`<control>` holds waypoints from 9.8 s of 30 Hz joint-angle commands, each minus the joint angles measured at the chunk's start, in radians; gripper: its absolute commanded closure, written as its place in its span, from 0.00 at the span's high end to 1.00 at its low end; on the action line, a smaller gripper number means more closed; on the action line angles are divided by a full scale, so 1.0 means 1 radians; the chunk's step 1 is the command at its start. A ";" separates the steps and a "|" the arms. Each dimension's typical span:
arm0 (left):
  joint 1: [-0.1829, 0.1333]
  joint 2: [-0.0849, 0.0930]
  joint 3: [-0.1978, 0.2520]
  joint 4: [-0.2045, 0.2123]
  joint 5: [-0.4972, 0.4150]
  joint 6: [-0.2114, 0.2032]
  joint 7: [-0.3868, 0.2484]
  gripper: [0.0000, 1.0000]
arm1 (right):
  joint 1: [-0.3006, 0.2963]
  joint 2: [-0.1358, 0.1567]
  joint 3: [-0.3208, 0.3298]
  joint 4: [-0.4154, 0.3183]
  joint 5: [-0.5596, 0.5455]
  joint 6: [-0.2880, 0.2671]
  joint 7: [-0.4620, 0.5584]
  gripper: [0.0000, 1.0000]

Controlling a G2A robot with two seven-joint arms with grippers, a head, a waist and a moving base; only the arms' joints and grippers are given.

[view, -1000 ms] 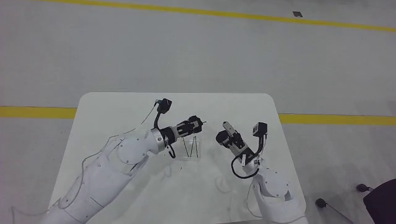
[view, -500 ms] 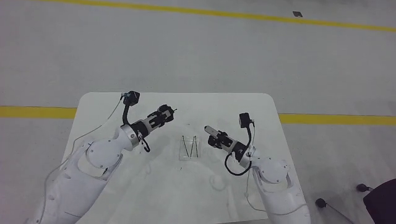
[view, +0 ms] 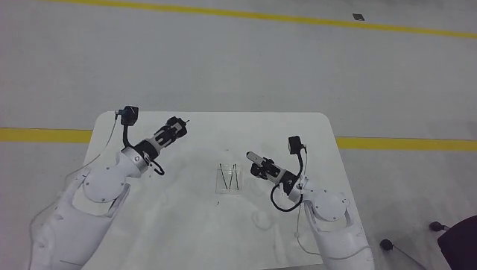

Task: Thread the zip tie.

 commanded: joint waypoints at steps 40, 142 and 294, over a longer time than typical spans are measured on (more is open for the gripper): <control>0.037 0.005 -0.043 -0.025 -0.025 0.002 0.032 0.00 | 0.342 -0.006 -0.399 0.056 -0.615 0.250 0.244 1.00; 0.037 0.005 -0.043 -0.025 -0.025 0.002 0.032 0.00 | 0.474 -0.189 -0.514 0.146 -1.194 0.453 0.642 0.42; 0.037 0.005 -0.043 -0.025 -0.025 0.002 0.032 0.00 | 0.547 -0.269 -0.533 0.470 -1.153 0.425 0.529 0.11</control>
